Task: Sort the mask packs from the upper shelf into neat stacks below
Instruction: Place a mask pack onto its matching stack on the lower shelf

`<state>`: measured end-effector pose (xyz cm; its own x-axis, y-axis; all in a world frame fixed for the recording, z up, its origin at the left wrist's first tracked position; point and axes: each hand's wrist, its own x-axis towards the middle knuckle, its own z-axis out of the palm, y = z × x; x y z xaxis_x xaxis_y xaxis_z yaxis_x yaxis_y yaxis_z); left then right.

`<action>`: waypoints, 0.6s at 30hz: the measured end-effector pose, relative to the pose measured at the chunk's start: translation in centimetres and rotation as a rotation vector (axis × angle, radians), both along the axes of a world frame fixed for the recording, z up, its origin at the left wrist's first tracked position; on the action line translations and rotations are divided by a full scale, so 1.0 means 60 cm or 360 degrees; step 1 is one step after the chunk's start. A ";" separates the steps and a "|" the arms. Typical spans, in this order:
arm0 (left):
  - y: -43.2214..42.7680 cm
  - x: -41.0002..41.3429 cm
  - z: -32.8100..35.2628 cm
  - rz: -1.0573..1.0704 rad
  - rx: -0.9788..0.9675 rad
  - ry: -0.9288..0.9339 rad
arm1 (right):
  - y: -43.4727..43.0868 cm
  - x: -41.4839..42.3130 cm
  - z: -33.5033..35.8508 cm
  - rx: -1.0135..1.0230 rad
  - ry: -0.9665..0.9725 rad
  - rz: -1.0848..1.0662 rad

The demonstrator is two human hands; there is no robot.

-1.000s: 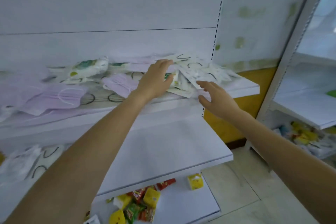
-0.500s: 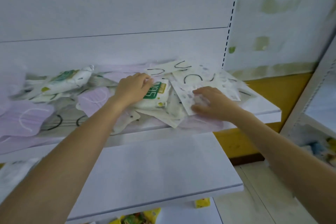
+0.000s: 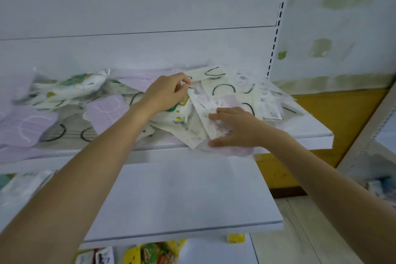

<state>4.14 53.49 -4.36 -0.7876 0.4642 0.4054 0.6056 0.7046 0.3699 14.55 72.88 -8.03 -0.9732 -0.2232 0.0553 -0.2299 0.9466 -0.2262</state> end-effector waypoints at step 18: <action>0.033 0.152 0.001 0.0502 0.0758 -0.0179 | 0.080 0.031 -0.004 -0.0455 0.0365 -0.0215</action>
